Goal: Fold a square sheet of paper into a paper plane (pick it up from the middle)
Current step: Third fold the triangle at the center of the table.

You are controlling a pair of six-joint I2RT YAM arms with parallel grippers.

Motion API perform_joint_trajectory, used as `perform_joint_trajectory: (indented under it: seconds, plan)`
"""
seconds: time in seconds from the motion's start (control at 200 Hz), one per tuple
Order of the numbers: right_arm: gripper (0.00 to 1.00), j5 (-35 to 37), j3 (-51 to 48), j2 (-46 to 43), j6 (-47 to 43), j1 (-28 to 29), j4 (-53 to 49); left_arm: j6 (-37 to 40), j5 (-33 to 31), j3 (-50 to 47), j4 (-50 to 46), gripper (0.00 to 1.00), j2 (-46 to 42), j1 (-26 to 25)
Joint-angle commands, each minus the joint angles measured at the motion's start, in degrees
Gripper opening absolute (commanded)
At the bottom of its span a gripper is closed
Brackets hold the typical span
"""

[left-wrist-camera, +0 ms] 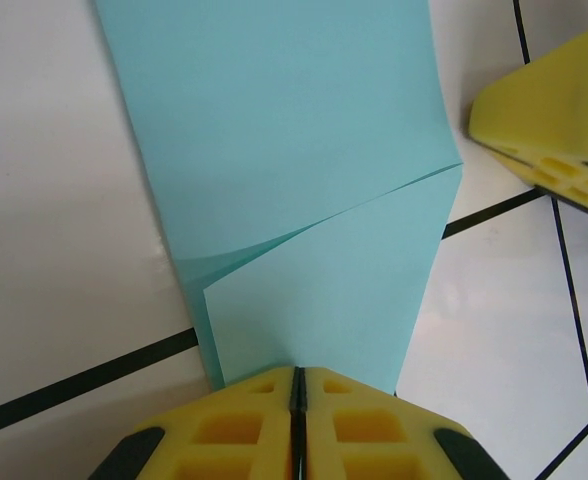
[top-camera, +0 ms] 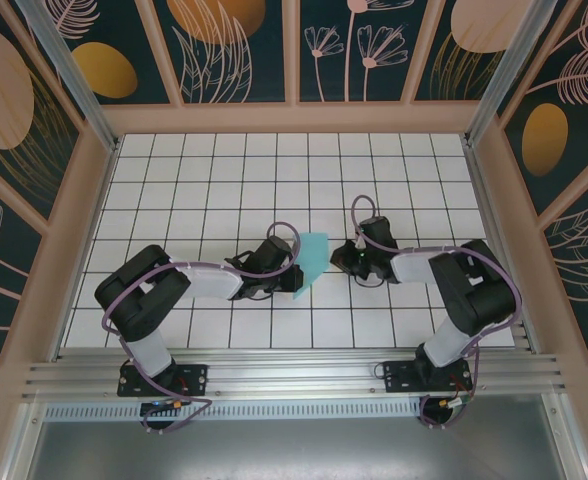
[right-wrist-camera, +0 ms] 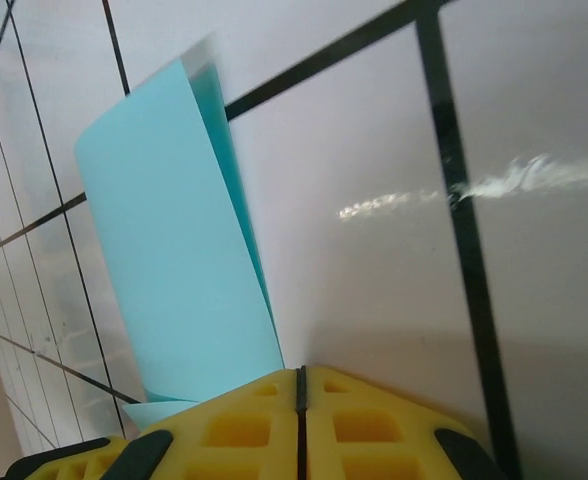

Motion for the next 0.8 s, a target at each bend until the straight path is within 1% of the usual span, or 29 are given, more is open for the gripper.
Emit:
perform_joint_trajectory:
  seconds: [0.0,0.15,0.27,0.375,0.435,0.5,0.59,0.666,0.796]
  plan:
    - [0.12,0.0,-0.5,-4.8,-1.8,-0.6,-1.1,1.9,-3.4,-1.7,-8.5,0.14,0.5,0.2]
    - [0.17,0.5,-3.0,-10.7,-1.5,-0.2,-0.7,2.7,-3.9,1.9,-10.4,0.20,-1.7,0.2]
    - [0.26,2.1,-6.6,-16.6,-0.8,-0.1,0.4,3.2,-4.4,5.2,-12.3,0.23,-4.8,0.2]
    - [0.39,4.5,-9.4,-21.7,0.1,0.0,0.4,3.4,-5.2,6.8,-13.1,0.26,-6.9,0.2]
    - [0.46,5.5,-10.7,-23.8,0.6,0.1,0.4,3.3,-6.1,7.2,-13.6,0.26,-8.0,0.2]
    - [0.51,5.9,-11.7,-24.9,1.1,0.1,0.5,3.4,-6.8,7.7,-14.0,0.27,-8.8,0.2]
    - [0.54,5.2,-12.6,-25.1,1.3,0.3,1.6,3.7,-7.9,8.1,-14.4,0.27,-9.0,0.2]
    - [0.54,5.5,-13.0,-24.3,1.8,0.8,2.9,4.1,-7.7,8.8,-14.6,0.27,-8.3,0.2]
    - [0.54,9.8,-13.2,-23.1,1.3,2.9,3.5,4.5,-7.1,10.6,-15.8,0.24,-6.1,0.2]
